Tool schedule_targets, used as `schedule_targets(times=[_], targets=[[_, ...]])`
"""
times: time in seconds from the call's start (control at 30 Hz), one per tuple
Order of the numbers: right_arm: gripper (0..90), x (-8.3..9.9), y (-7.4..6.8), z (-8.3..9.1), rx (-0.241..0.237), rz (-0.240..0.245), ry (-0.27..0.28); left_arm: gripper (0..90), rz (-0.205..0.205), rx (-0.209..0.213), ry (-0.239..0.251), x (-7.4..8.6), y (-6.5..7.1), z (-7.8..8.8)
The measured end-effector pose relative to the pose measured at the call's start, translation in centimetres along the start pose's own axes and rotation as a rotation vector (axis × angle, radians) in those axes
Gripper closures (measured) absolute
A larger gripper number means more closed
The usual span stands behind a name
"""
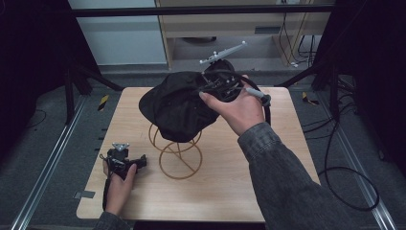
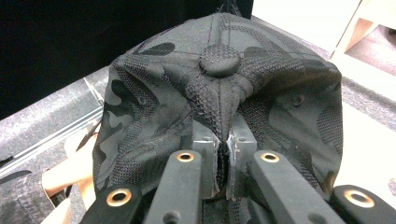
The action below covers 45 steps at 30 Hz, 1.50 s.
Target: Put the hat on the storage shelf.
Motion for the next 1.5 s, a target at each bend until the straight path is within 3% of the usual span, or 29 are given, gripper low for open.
schedule_targets(times=[0.63, 1.5], targets=[[84.1, 1.3, -0.9, -1.5, -0.051, -0.012, -0.022, 0.0, 0.004, -0.001, 0.002, 0.0, 0.0, 0.0], [82.2, 4.1, -0.9, -3.3, -0.069, -0.019, -0.087, 0.0, 0.003, 0.000, 0.001, 0.0, 0.1, 0.0]])
Point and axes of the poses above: each handheld gripper's, and its own axes: z roughly backward along the jaws, x roughly out of its underside, y roughly to its right, the point moved 10 cm from there along -z, roughly forward along the jaws, and after that the axes turned 2 degrees about z, right-handed, at the moved point
